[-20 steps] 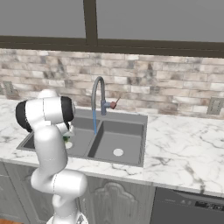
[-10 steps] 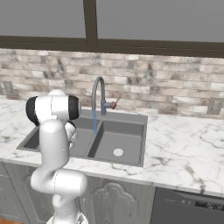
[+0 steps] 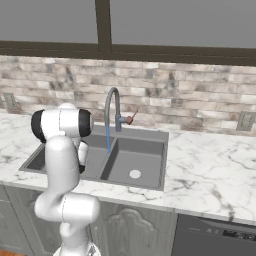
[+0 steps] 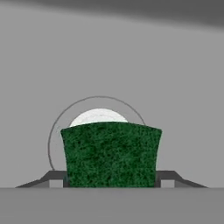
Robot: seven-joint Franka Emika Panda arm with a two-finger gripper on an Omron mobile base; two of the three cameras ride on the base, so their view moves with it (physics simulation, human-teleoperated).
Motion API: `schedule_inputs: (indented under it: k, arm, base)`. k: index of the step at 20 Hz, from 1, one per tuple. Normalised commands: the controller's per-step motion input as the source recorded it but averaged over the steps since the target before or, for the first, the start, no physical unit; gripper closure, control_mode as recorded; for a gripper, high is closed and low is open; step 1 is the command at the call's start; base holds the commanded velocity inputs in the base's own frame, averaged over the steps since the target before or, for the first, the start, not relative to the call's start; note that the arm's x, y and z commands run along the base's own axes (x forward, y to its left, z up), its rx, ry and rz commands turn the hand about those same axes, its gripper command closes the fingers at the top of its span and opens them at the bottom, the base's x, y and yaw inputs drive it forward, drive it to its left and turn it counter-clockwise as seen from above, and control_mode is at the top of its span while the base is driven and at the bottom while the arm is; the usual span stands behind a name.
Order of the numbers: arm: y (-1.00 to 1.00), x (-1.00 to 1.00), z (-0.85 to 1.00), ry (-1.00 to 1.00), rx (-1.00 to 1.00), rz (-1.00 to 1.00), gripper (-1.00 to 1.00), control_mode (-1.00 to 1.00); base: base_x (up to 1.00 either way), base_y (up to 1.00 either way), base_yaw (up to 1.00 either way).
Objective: Soak the sponge with water for a few seconds and then drop it inside the sink.
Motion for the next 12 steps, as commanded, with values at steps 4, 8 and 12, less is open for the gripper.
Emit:
schedule_inputs:
  k: [4,8,12]
  arm:
    - [-0.07,0.00,0.12,0.00,-0.01,0.00,-1.00,-1.00]
    - [0.00,0.01,0.59,0.00,-0.01,0.00,-1.00,-1.00]
    - [0.01,0.00,0.99,0.00,0.00,0.00,-1.00,-1.00]
  base:
    - [0.00,0.00,0.00]
    - [0.00,0.00,0.00]
    - [0.00,0.00,0.00]
